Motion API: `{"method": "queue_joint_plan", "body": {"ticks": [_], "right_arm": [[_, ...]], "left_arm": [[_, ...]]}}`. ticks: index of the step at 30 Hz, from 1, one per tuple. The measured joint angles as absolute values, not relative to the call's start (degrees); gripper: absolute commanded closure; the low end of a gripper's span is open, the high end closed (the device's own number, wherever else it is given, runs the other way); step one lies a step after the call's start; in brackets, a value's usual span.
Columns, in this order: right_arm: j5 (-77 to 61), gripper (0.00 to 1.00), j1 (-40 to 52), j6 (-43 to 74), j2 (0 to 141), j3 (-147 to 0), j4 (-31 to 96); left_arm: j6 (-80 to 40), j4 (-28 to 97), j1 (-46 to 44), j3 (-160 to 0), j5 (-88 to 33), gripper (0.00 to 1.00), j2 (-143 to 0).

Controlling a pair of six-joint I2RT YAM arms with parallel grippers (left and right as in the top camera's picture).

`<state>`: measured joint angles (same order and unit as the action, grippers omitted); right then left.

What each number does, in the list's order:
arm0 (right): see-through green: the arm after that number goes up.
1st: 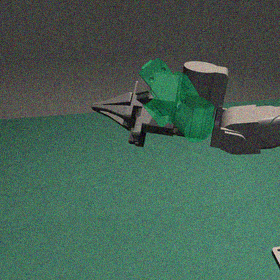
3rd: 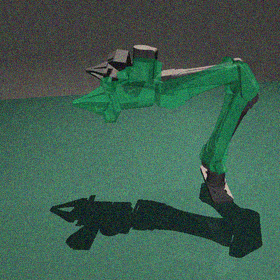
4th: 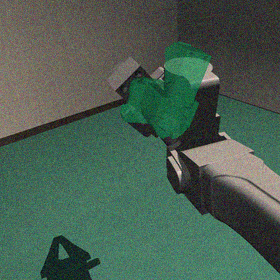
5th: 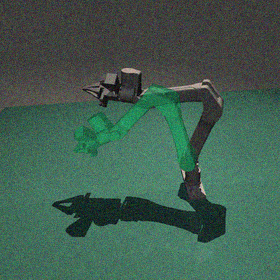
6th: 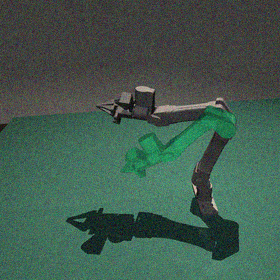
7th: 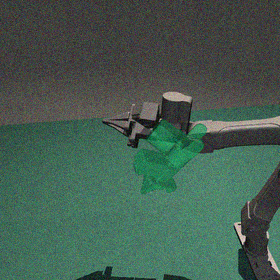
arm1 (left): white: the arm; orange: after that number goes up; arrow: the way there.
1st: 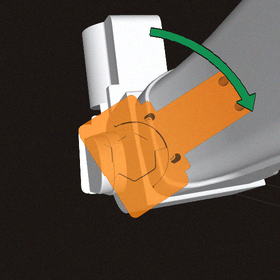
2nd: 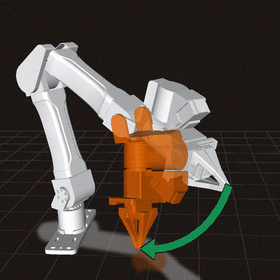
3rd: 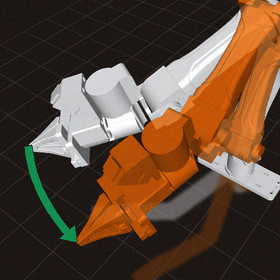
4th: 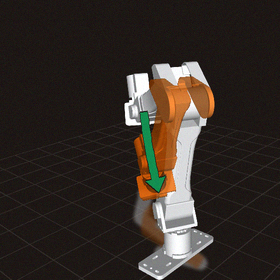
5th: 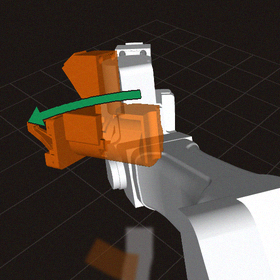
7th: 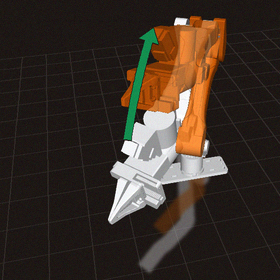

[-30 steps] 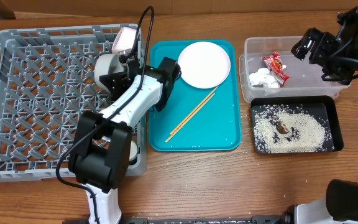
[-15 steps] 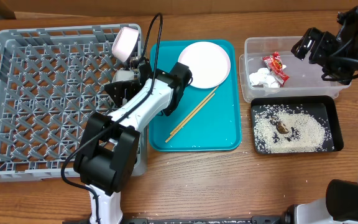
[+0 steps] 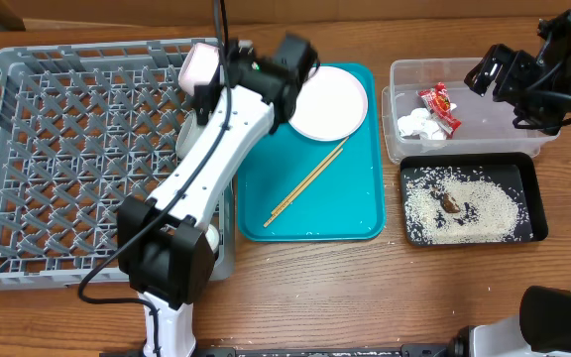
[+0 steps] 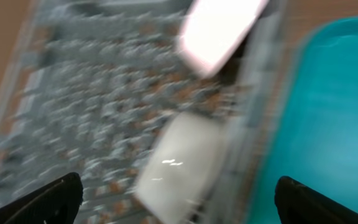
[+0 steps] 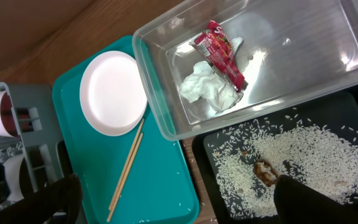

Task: Sort waste into correct bins and load items into the dishwasher
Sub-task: 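Move the left gripper to the white plate and grasp its edge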

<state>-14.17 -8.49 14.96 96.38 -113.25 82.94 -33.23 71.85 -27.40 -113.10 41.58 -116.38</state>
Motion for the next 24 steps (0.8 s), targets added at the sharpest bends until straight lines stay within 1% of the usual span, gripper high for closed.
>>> {"method": "queue_joint_plan", "body": {"ticks": [3,6,9,13,16,24], "right_arm": [[-14.20,0.00,-8.49,14.98,96.38,-113.25,82.94],[-14.17,0.00,-8.49,14.98,96.38,-113.25,82.89],[-14.20,0.00,-8.49,14.96,96.38,-113.25,82.04],[-14.17,0.00,-8.49,15.00,96.38,-113.25,81.89],[-14.17,0.00,-8.49,14.98,96.38,-113.25,81.95],[-14.17,0.00,-8.49,14.96,96.38,-113.25,81.95]], "left_arm": [[-27.27,70.11,-27.29,-118.76,29.36,0.00,-116.38],[-22.04,64.73,-26.96,-120.75,16.03,0.00,-116.38],[-20.01,60.90,-26.85,-120.75,8.40,0.00,-116.60],[-20.43,58.17,-26.85,-120.81,4.14,0.04,-118.74],[-23.05,57.65,-26.76,-120.79,2.63,0.11,-122.85],[-31.83,56.38,-25.54,-120.64,1.23,0.25,-133.36]]}}
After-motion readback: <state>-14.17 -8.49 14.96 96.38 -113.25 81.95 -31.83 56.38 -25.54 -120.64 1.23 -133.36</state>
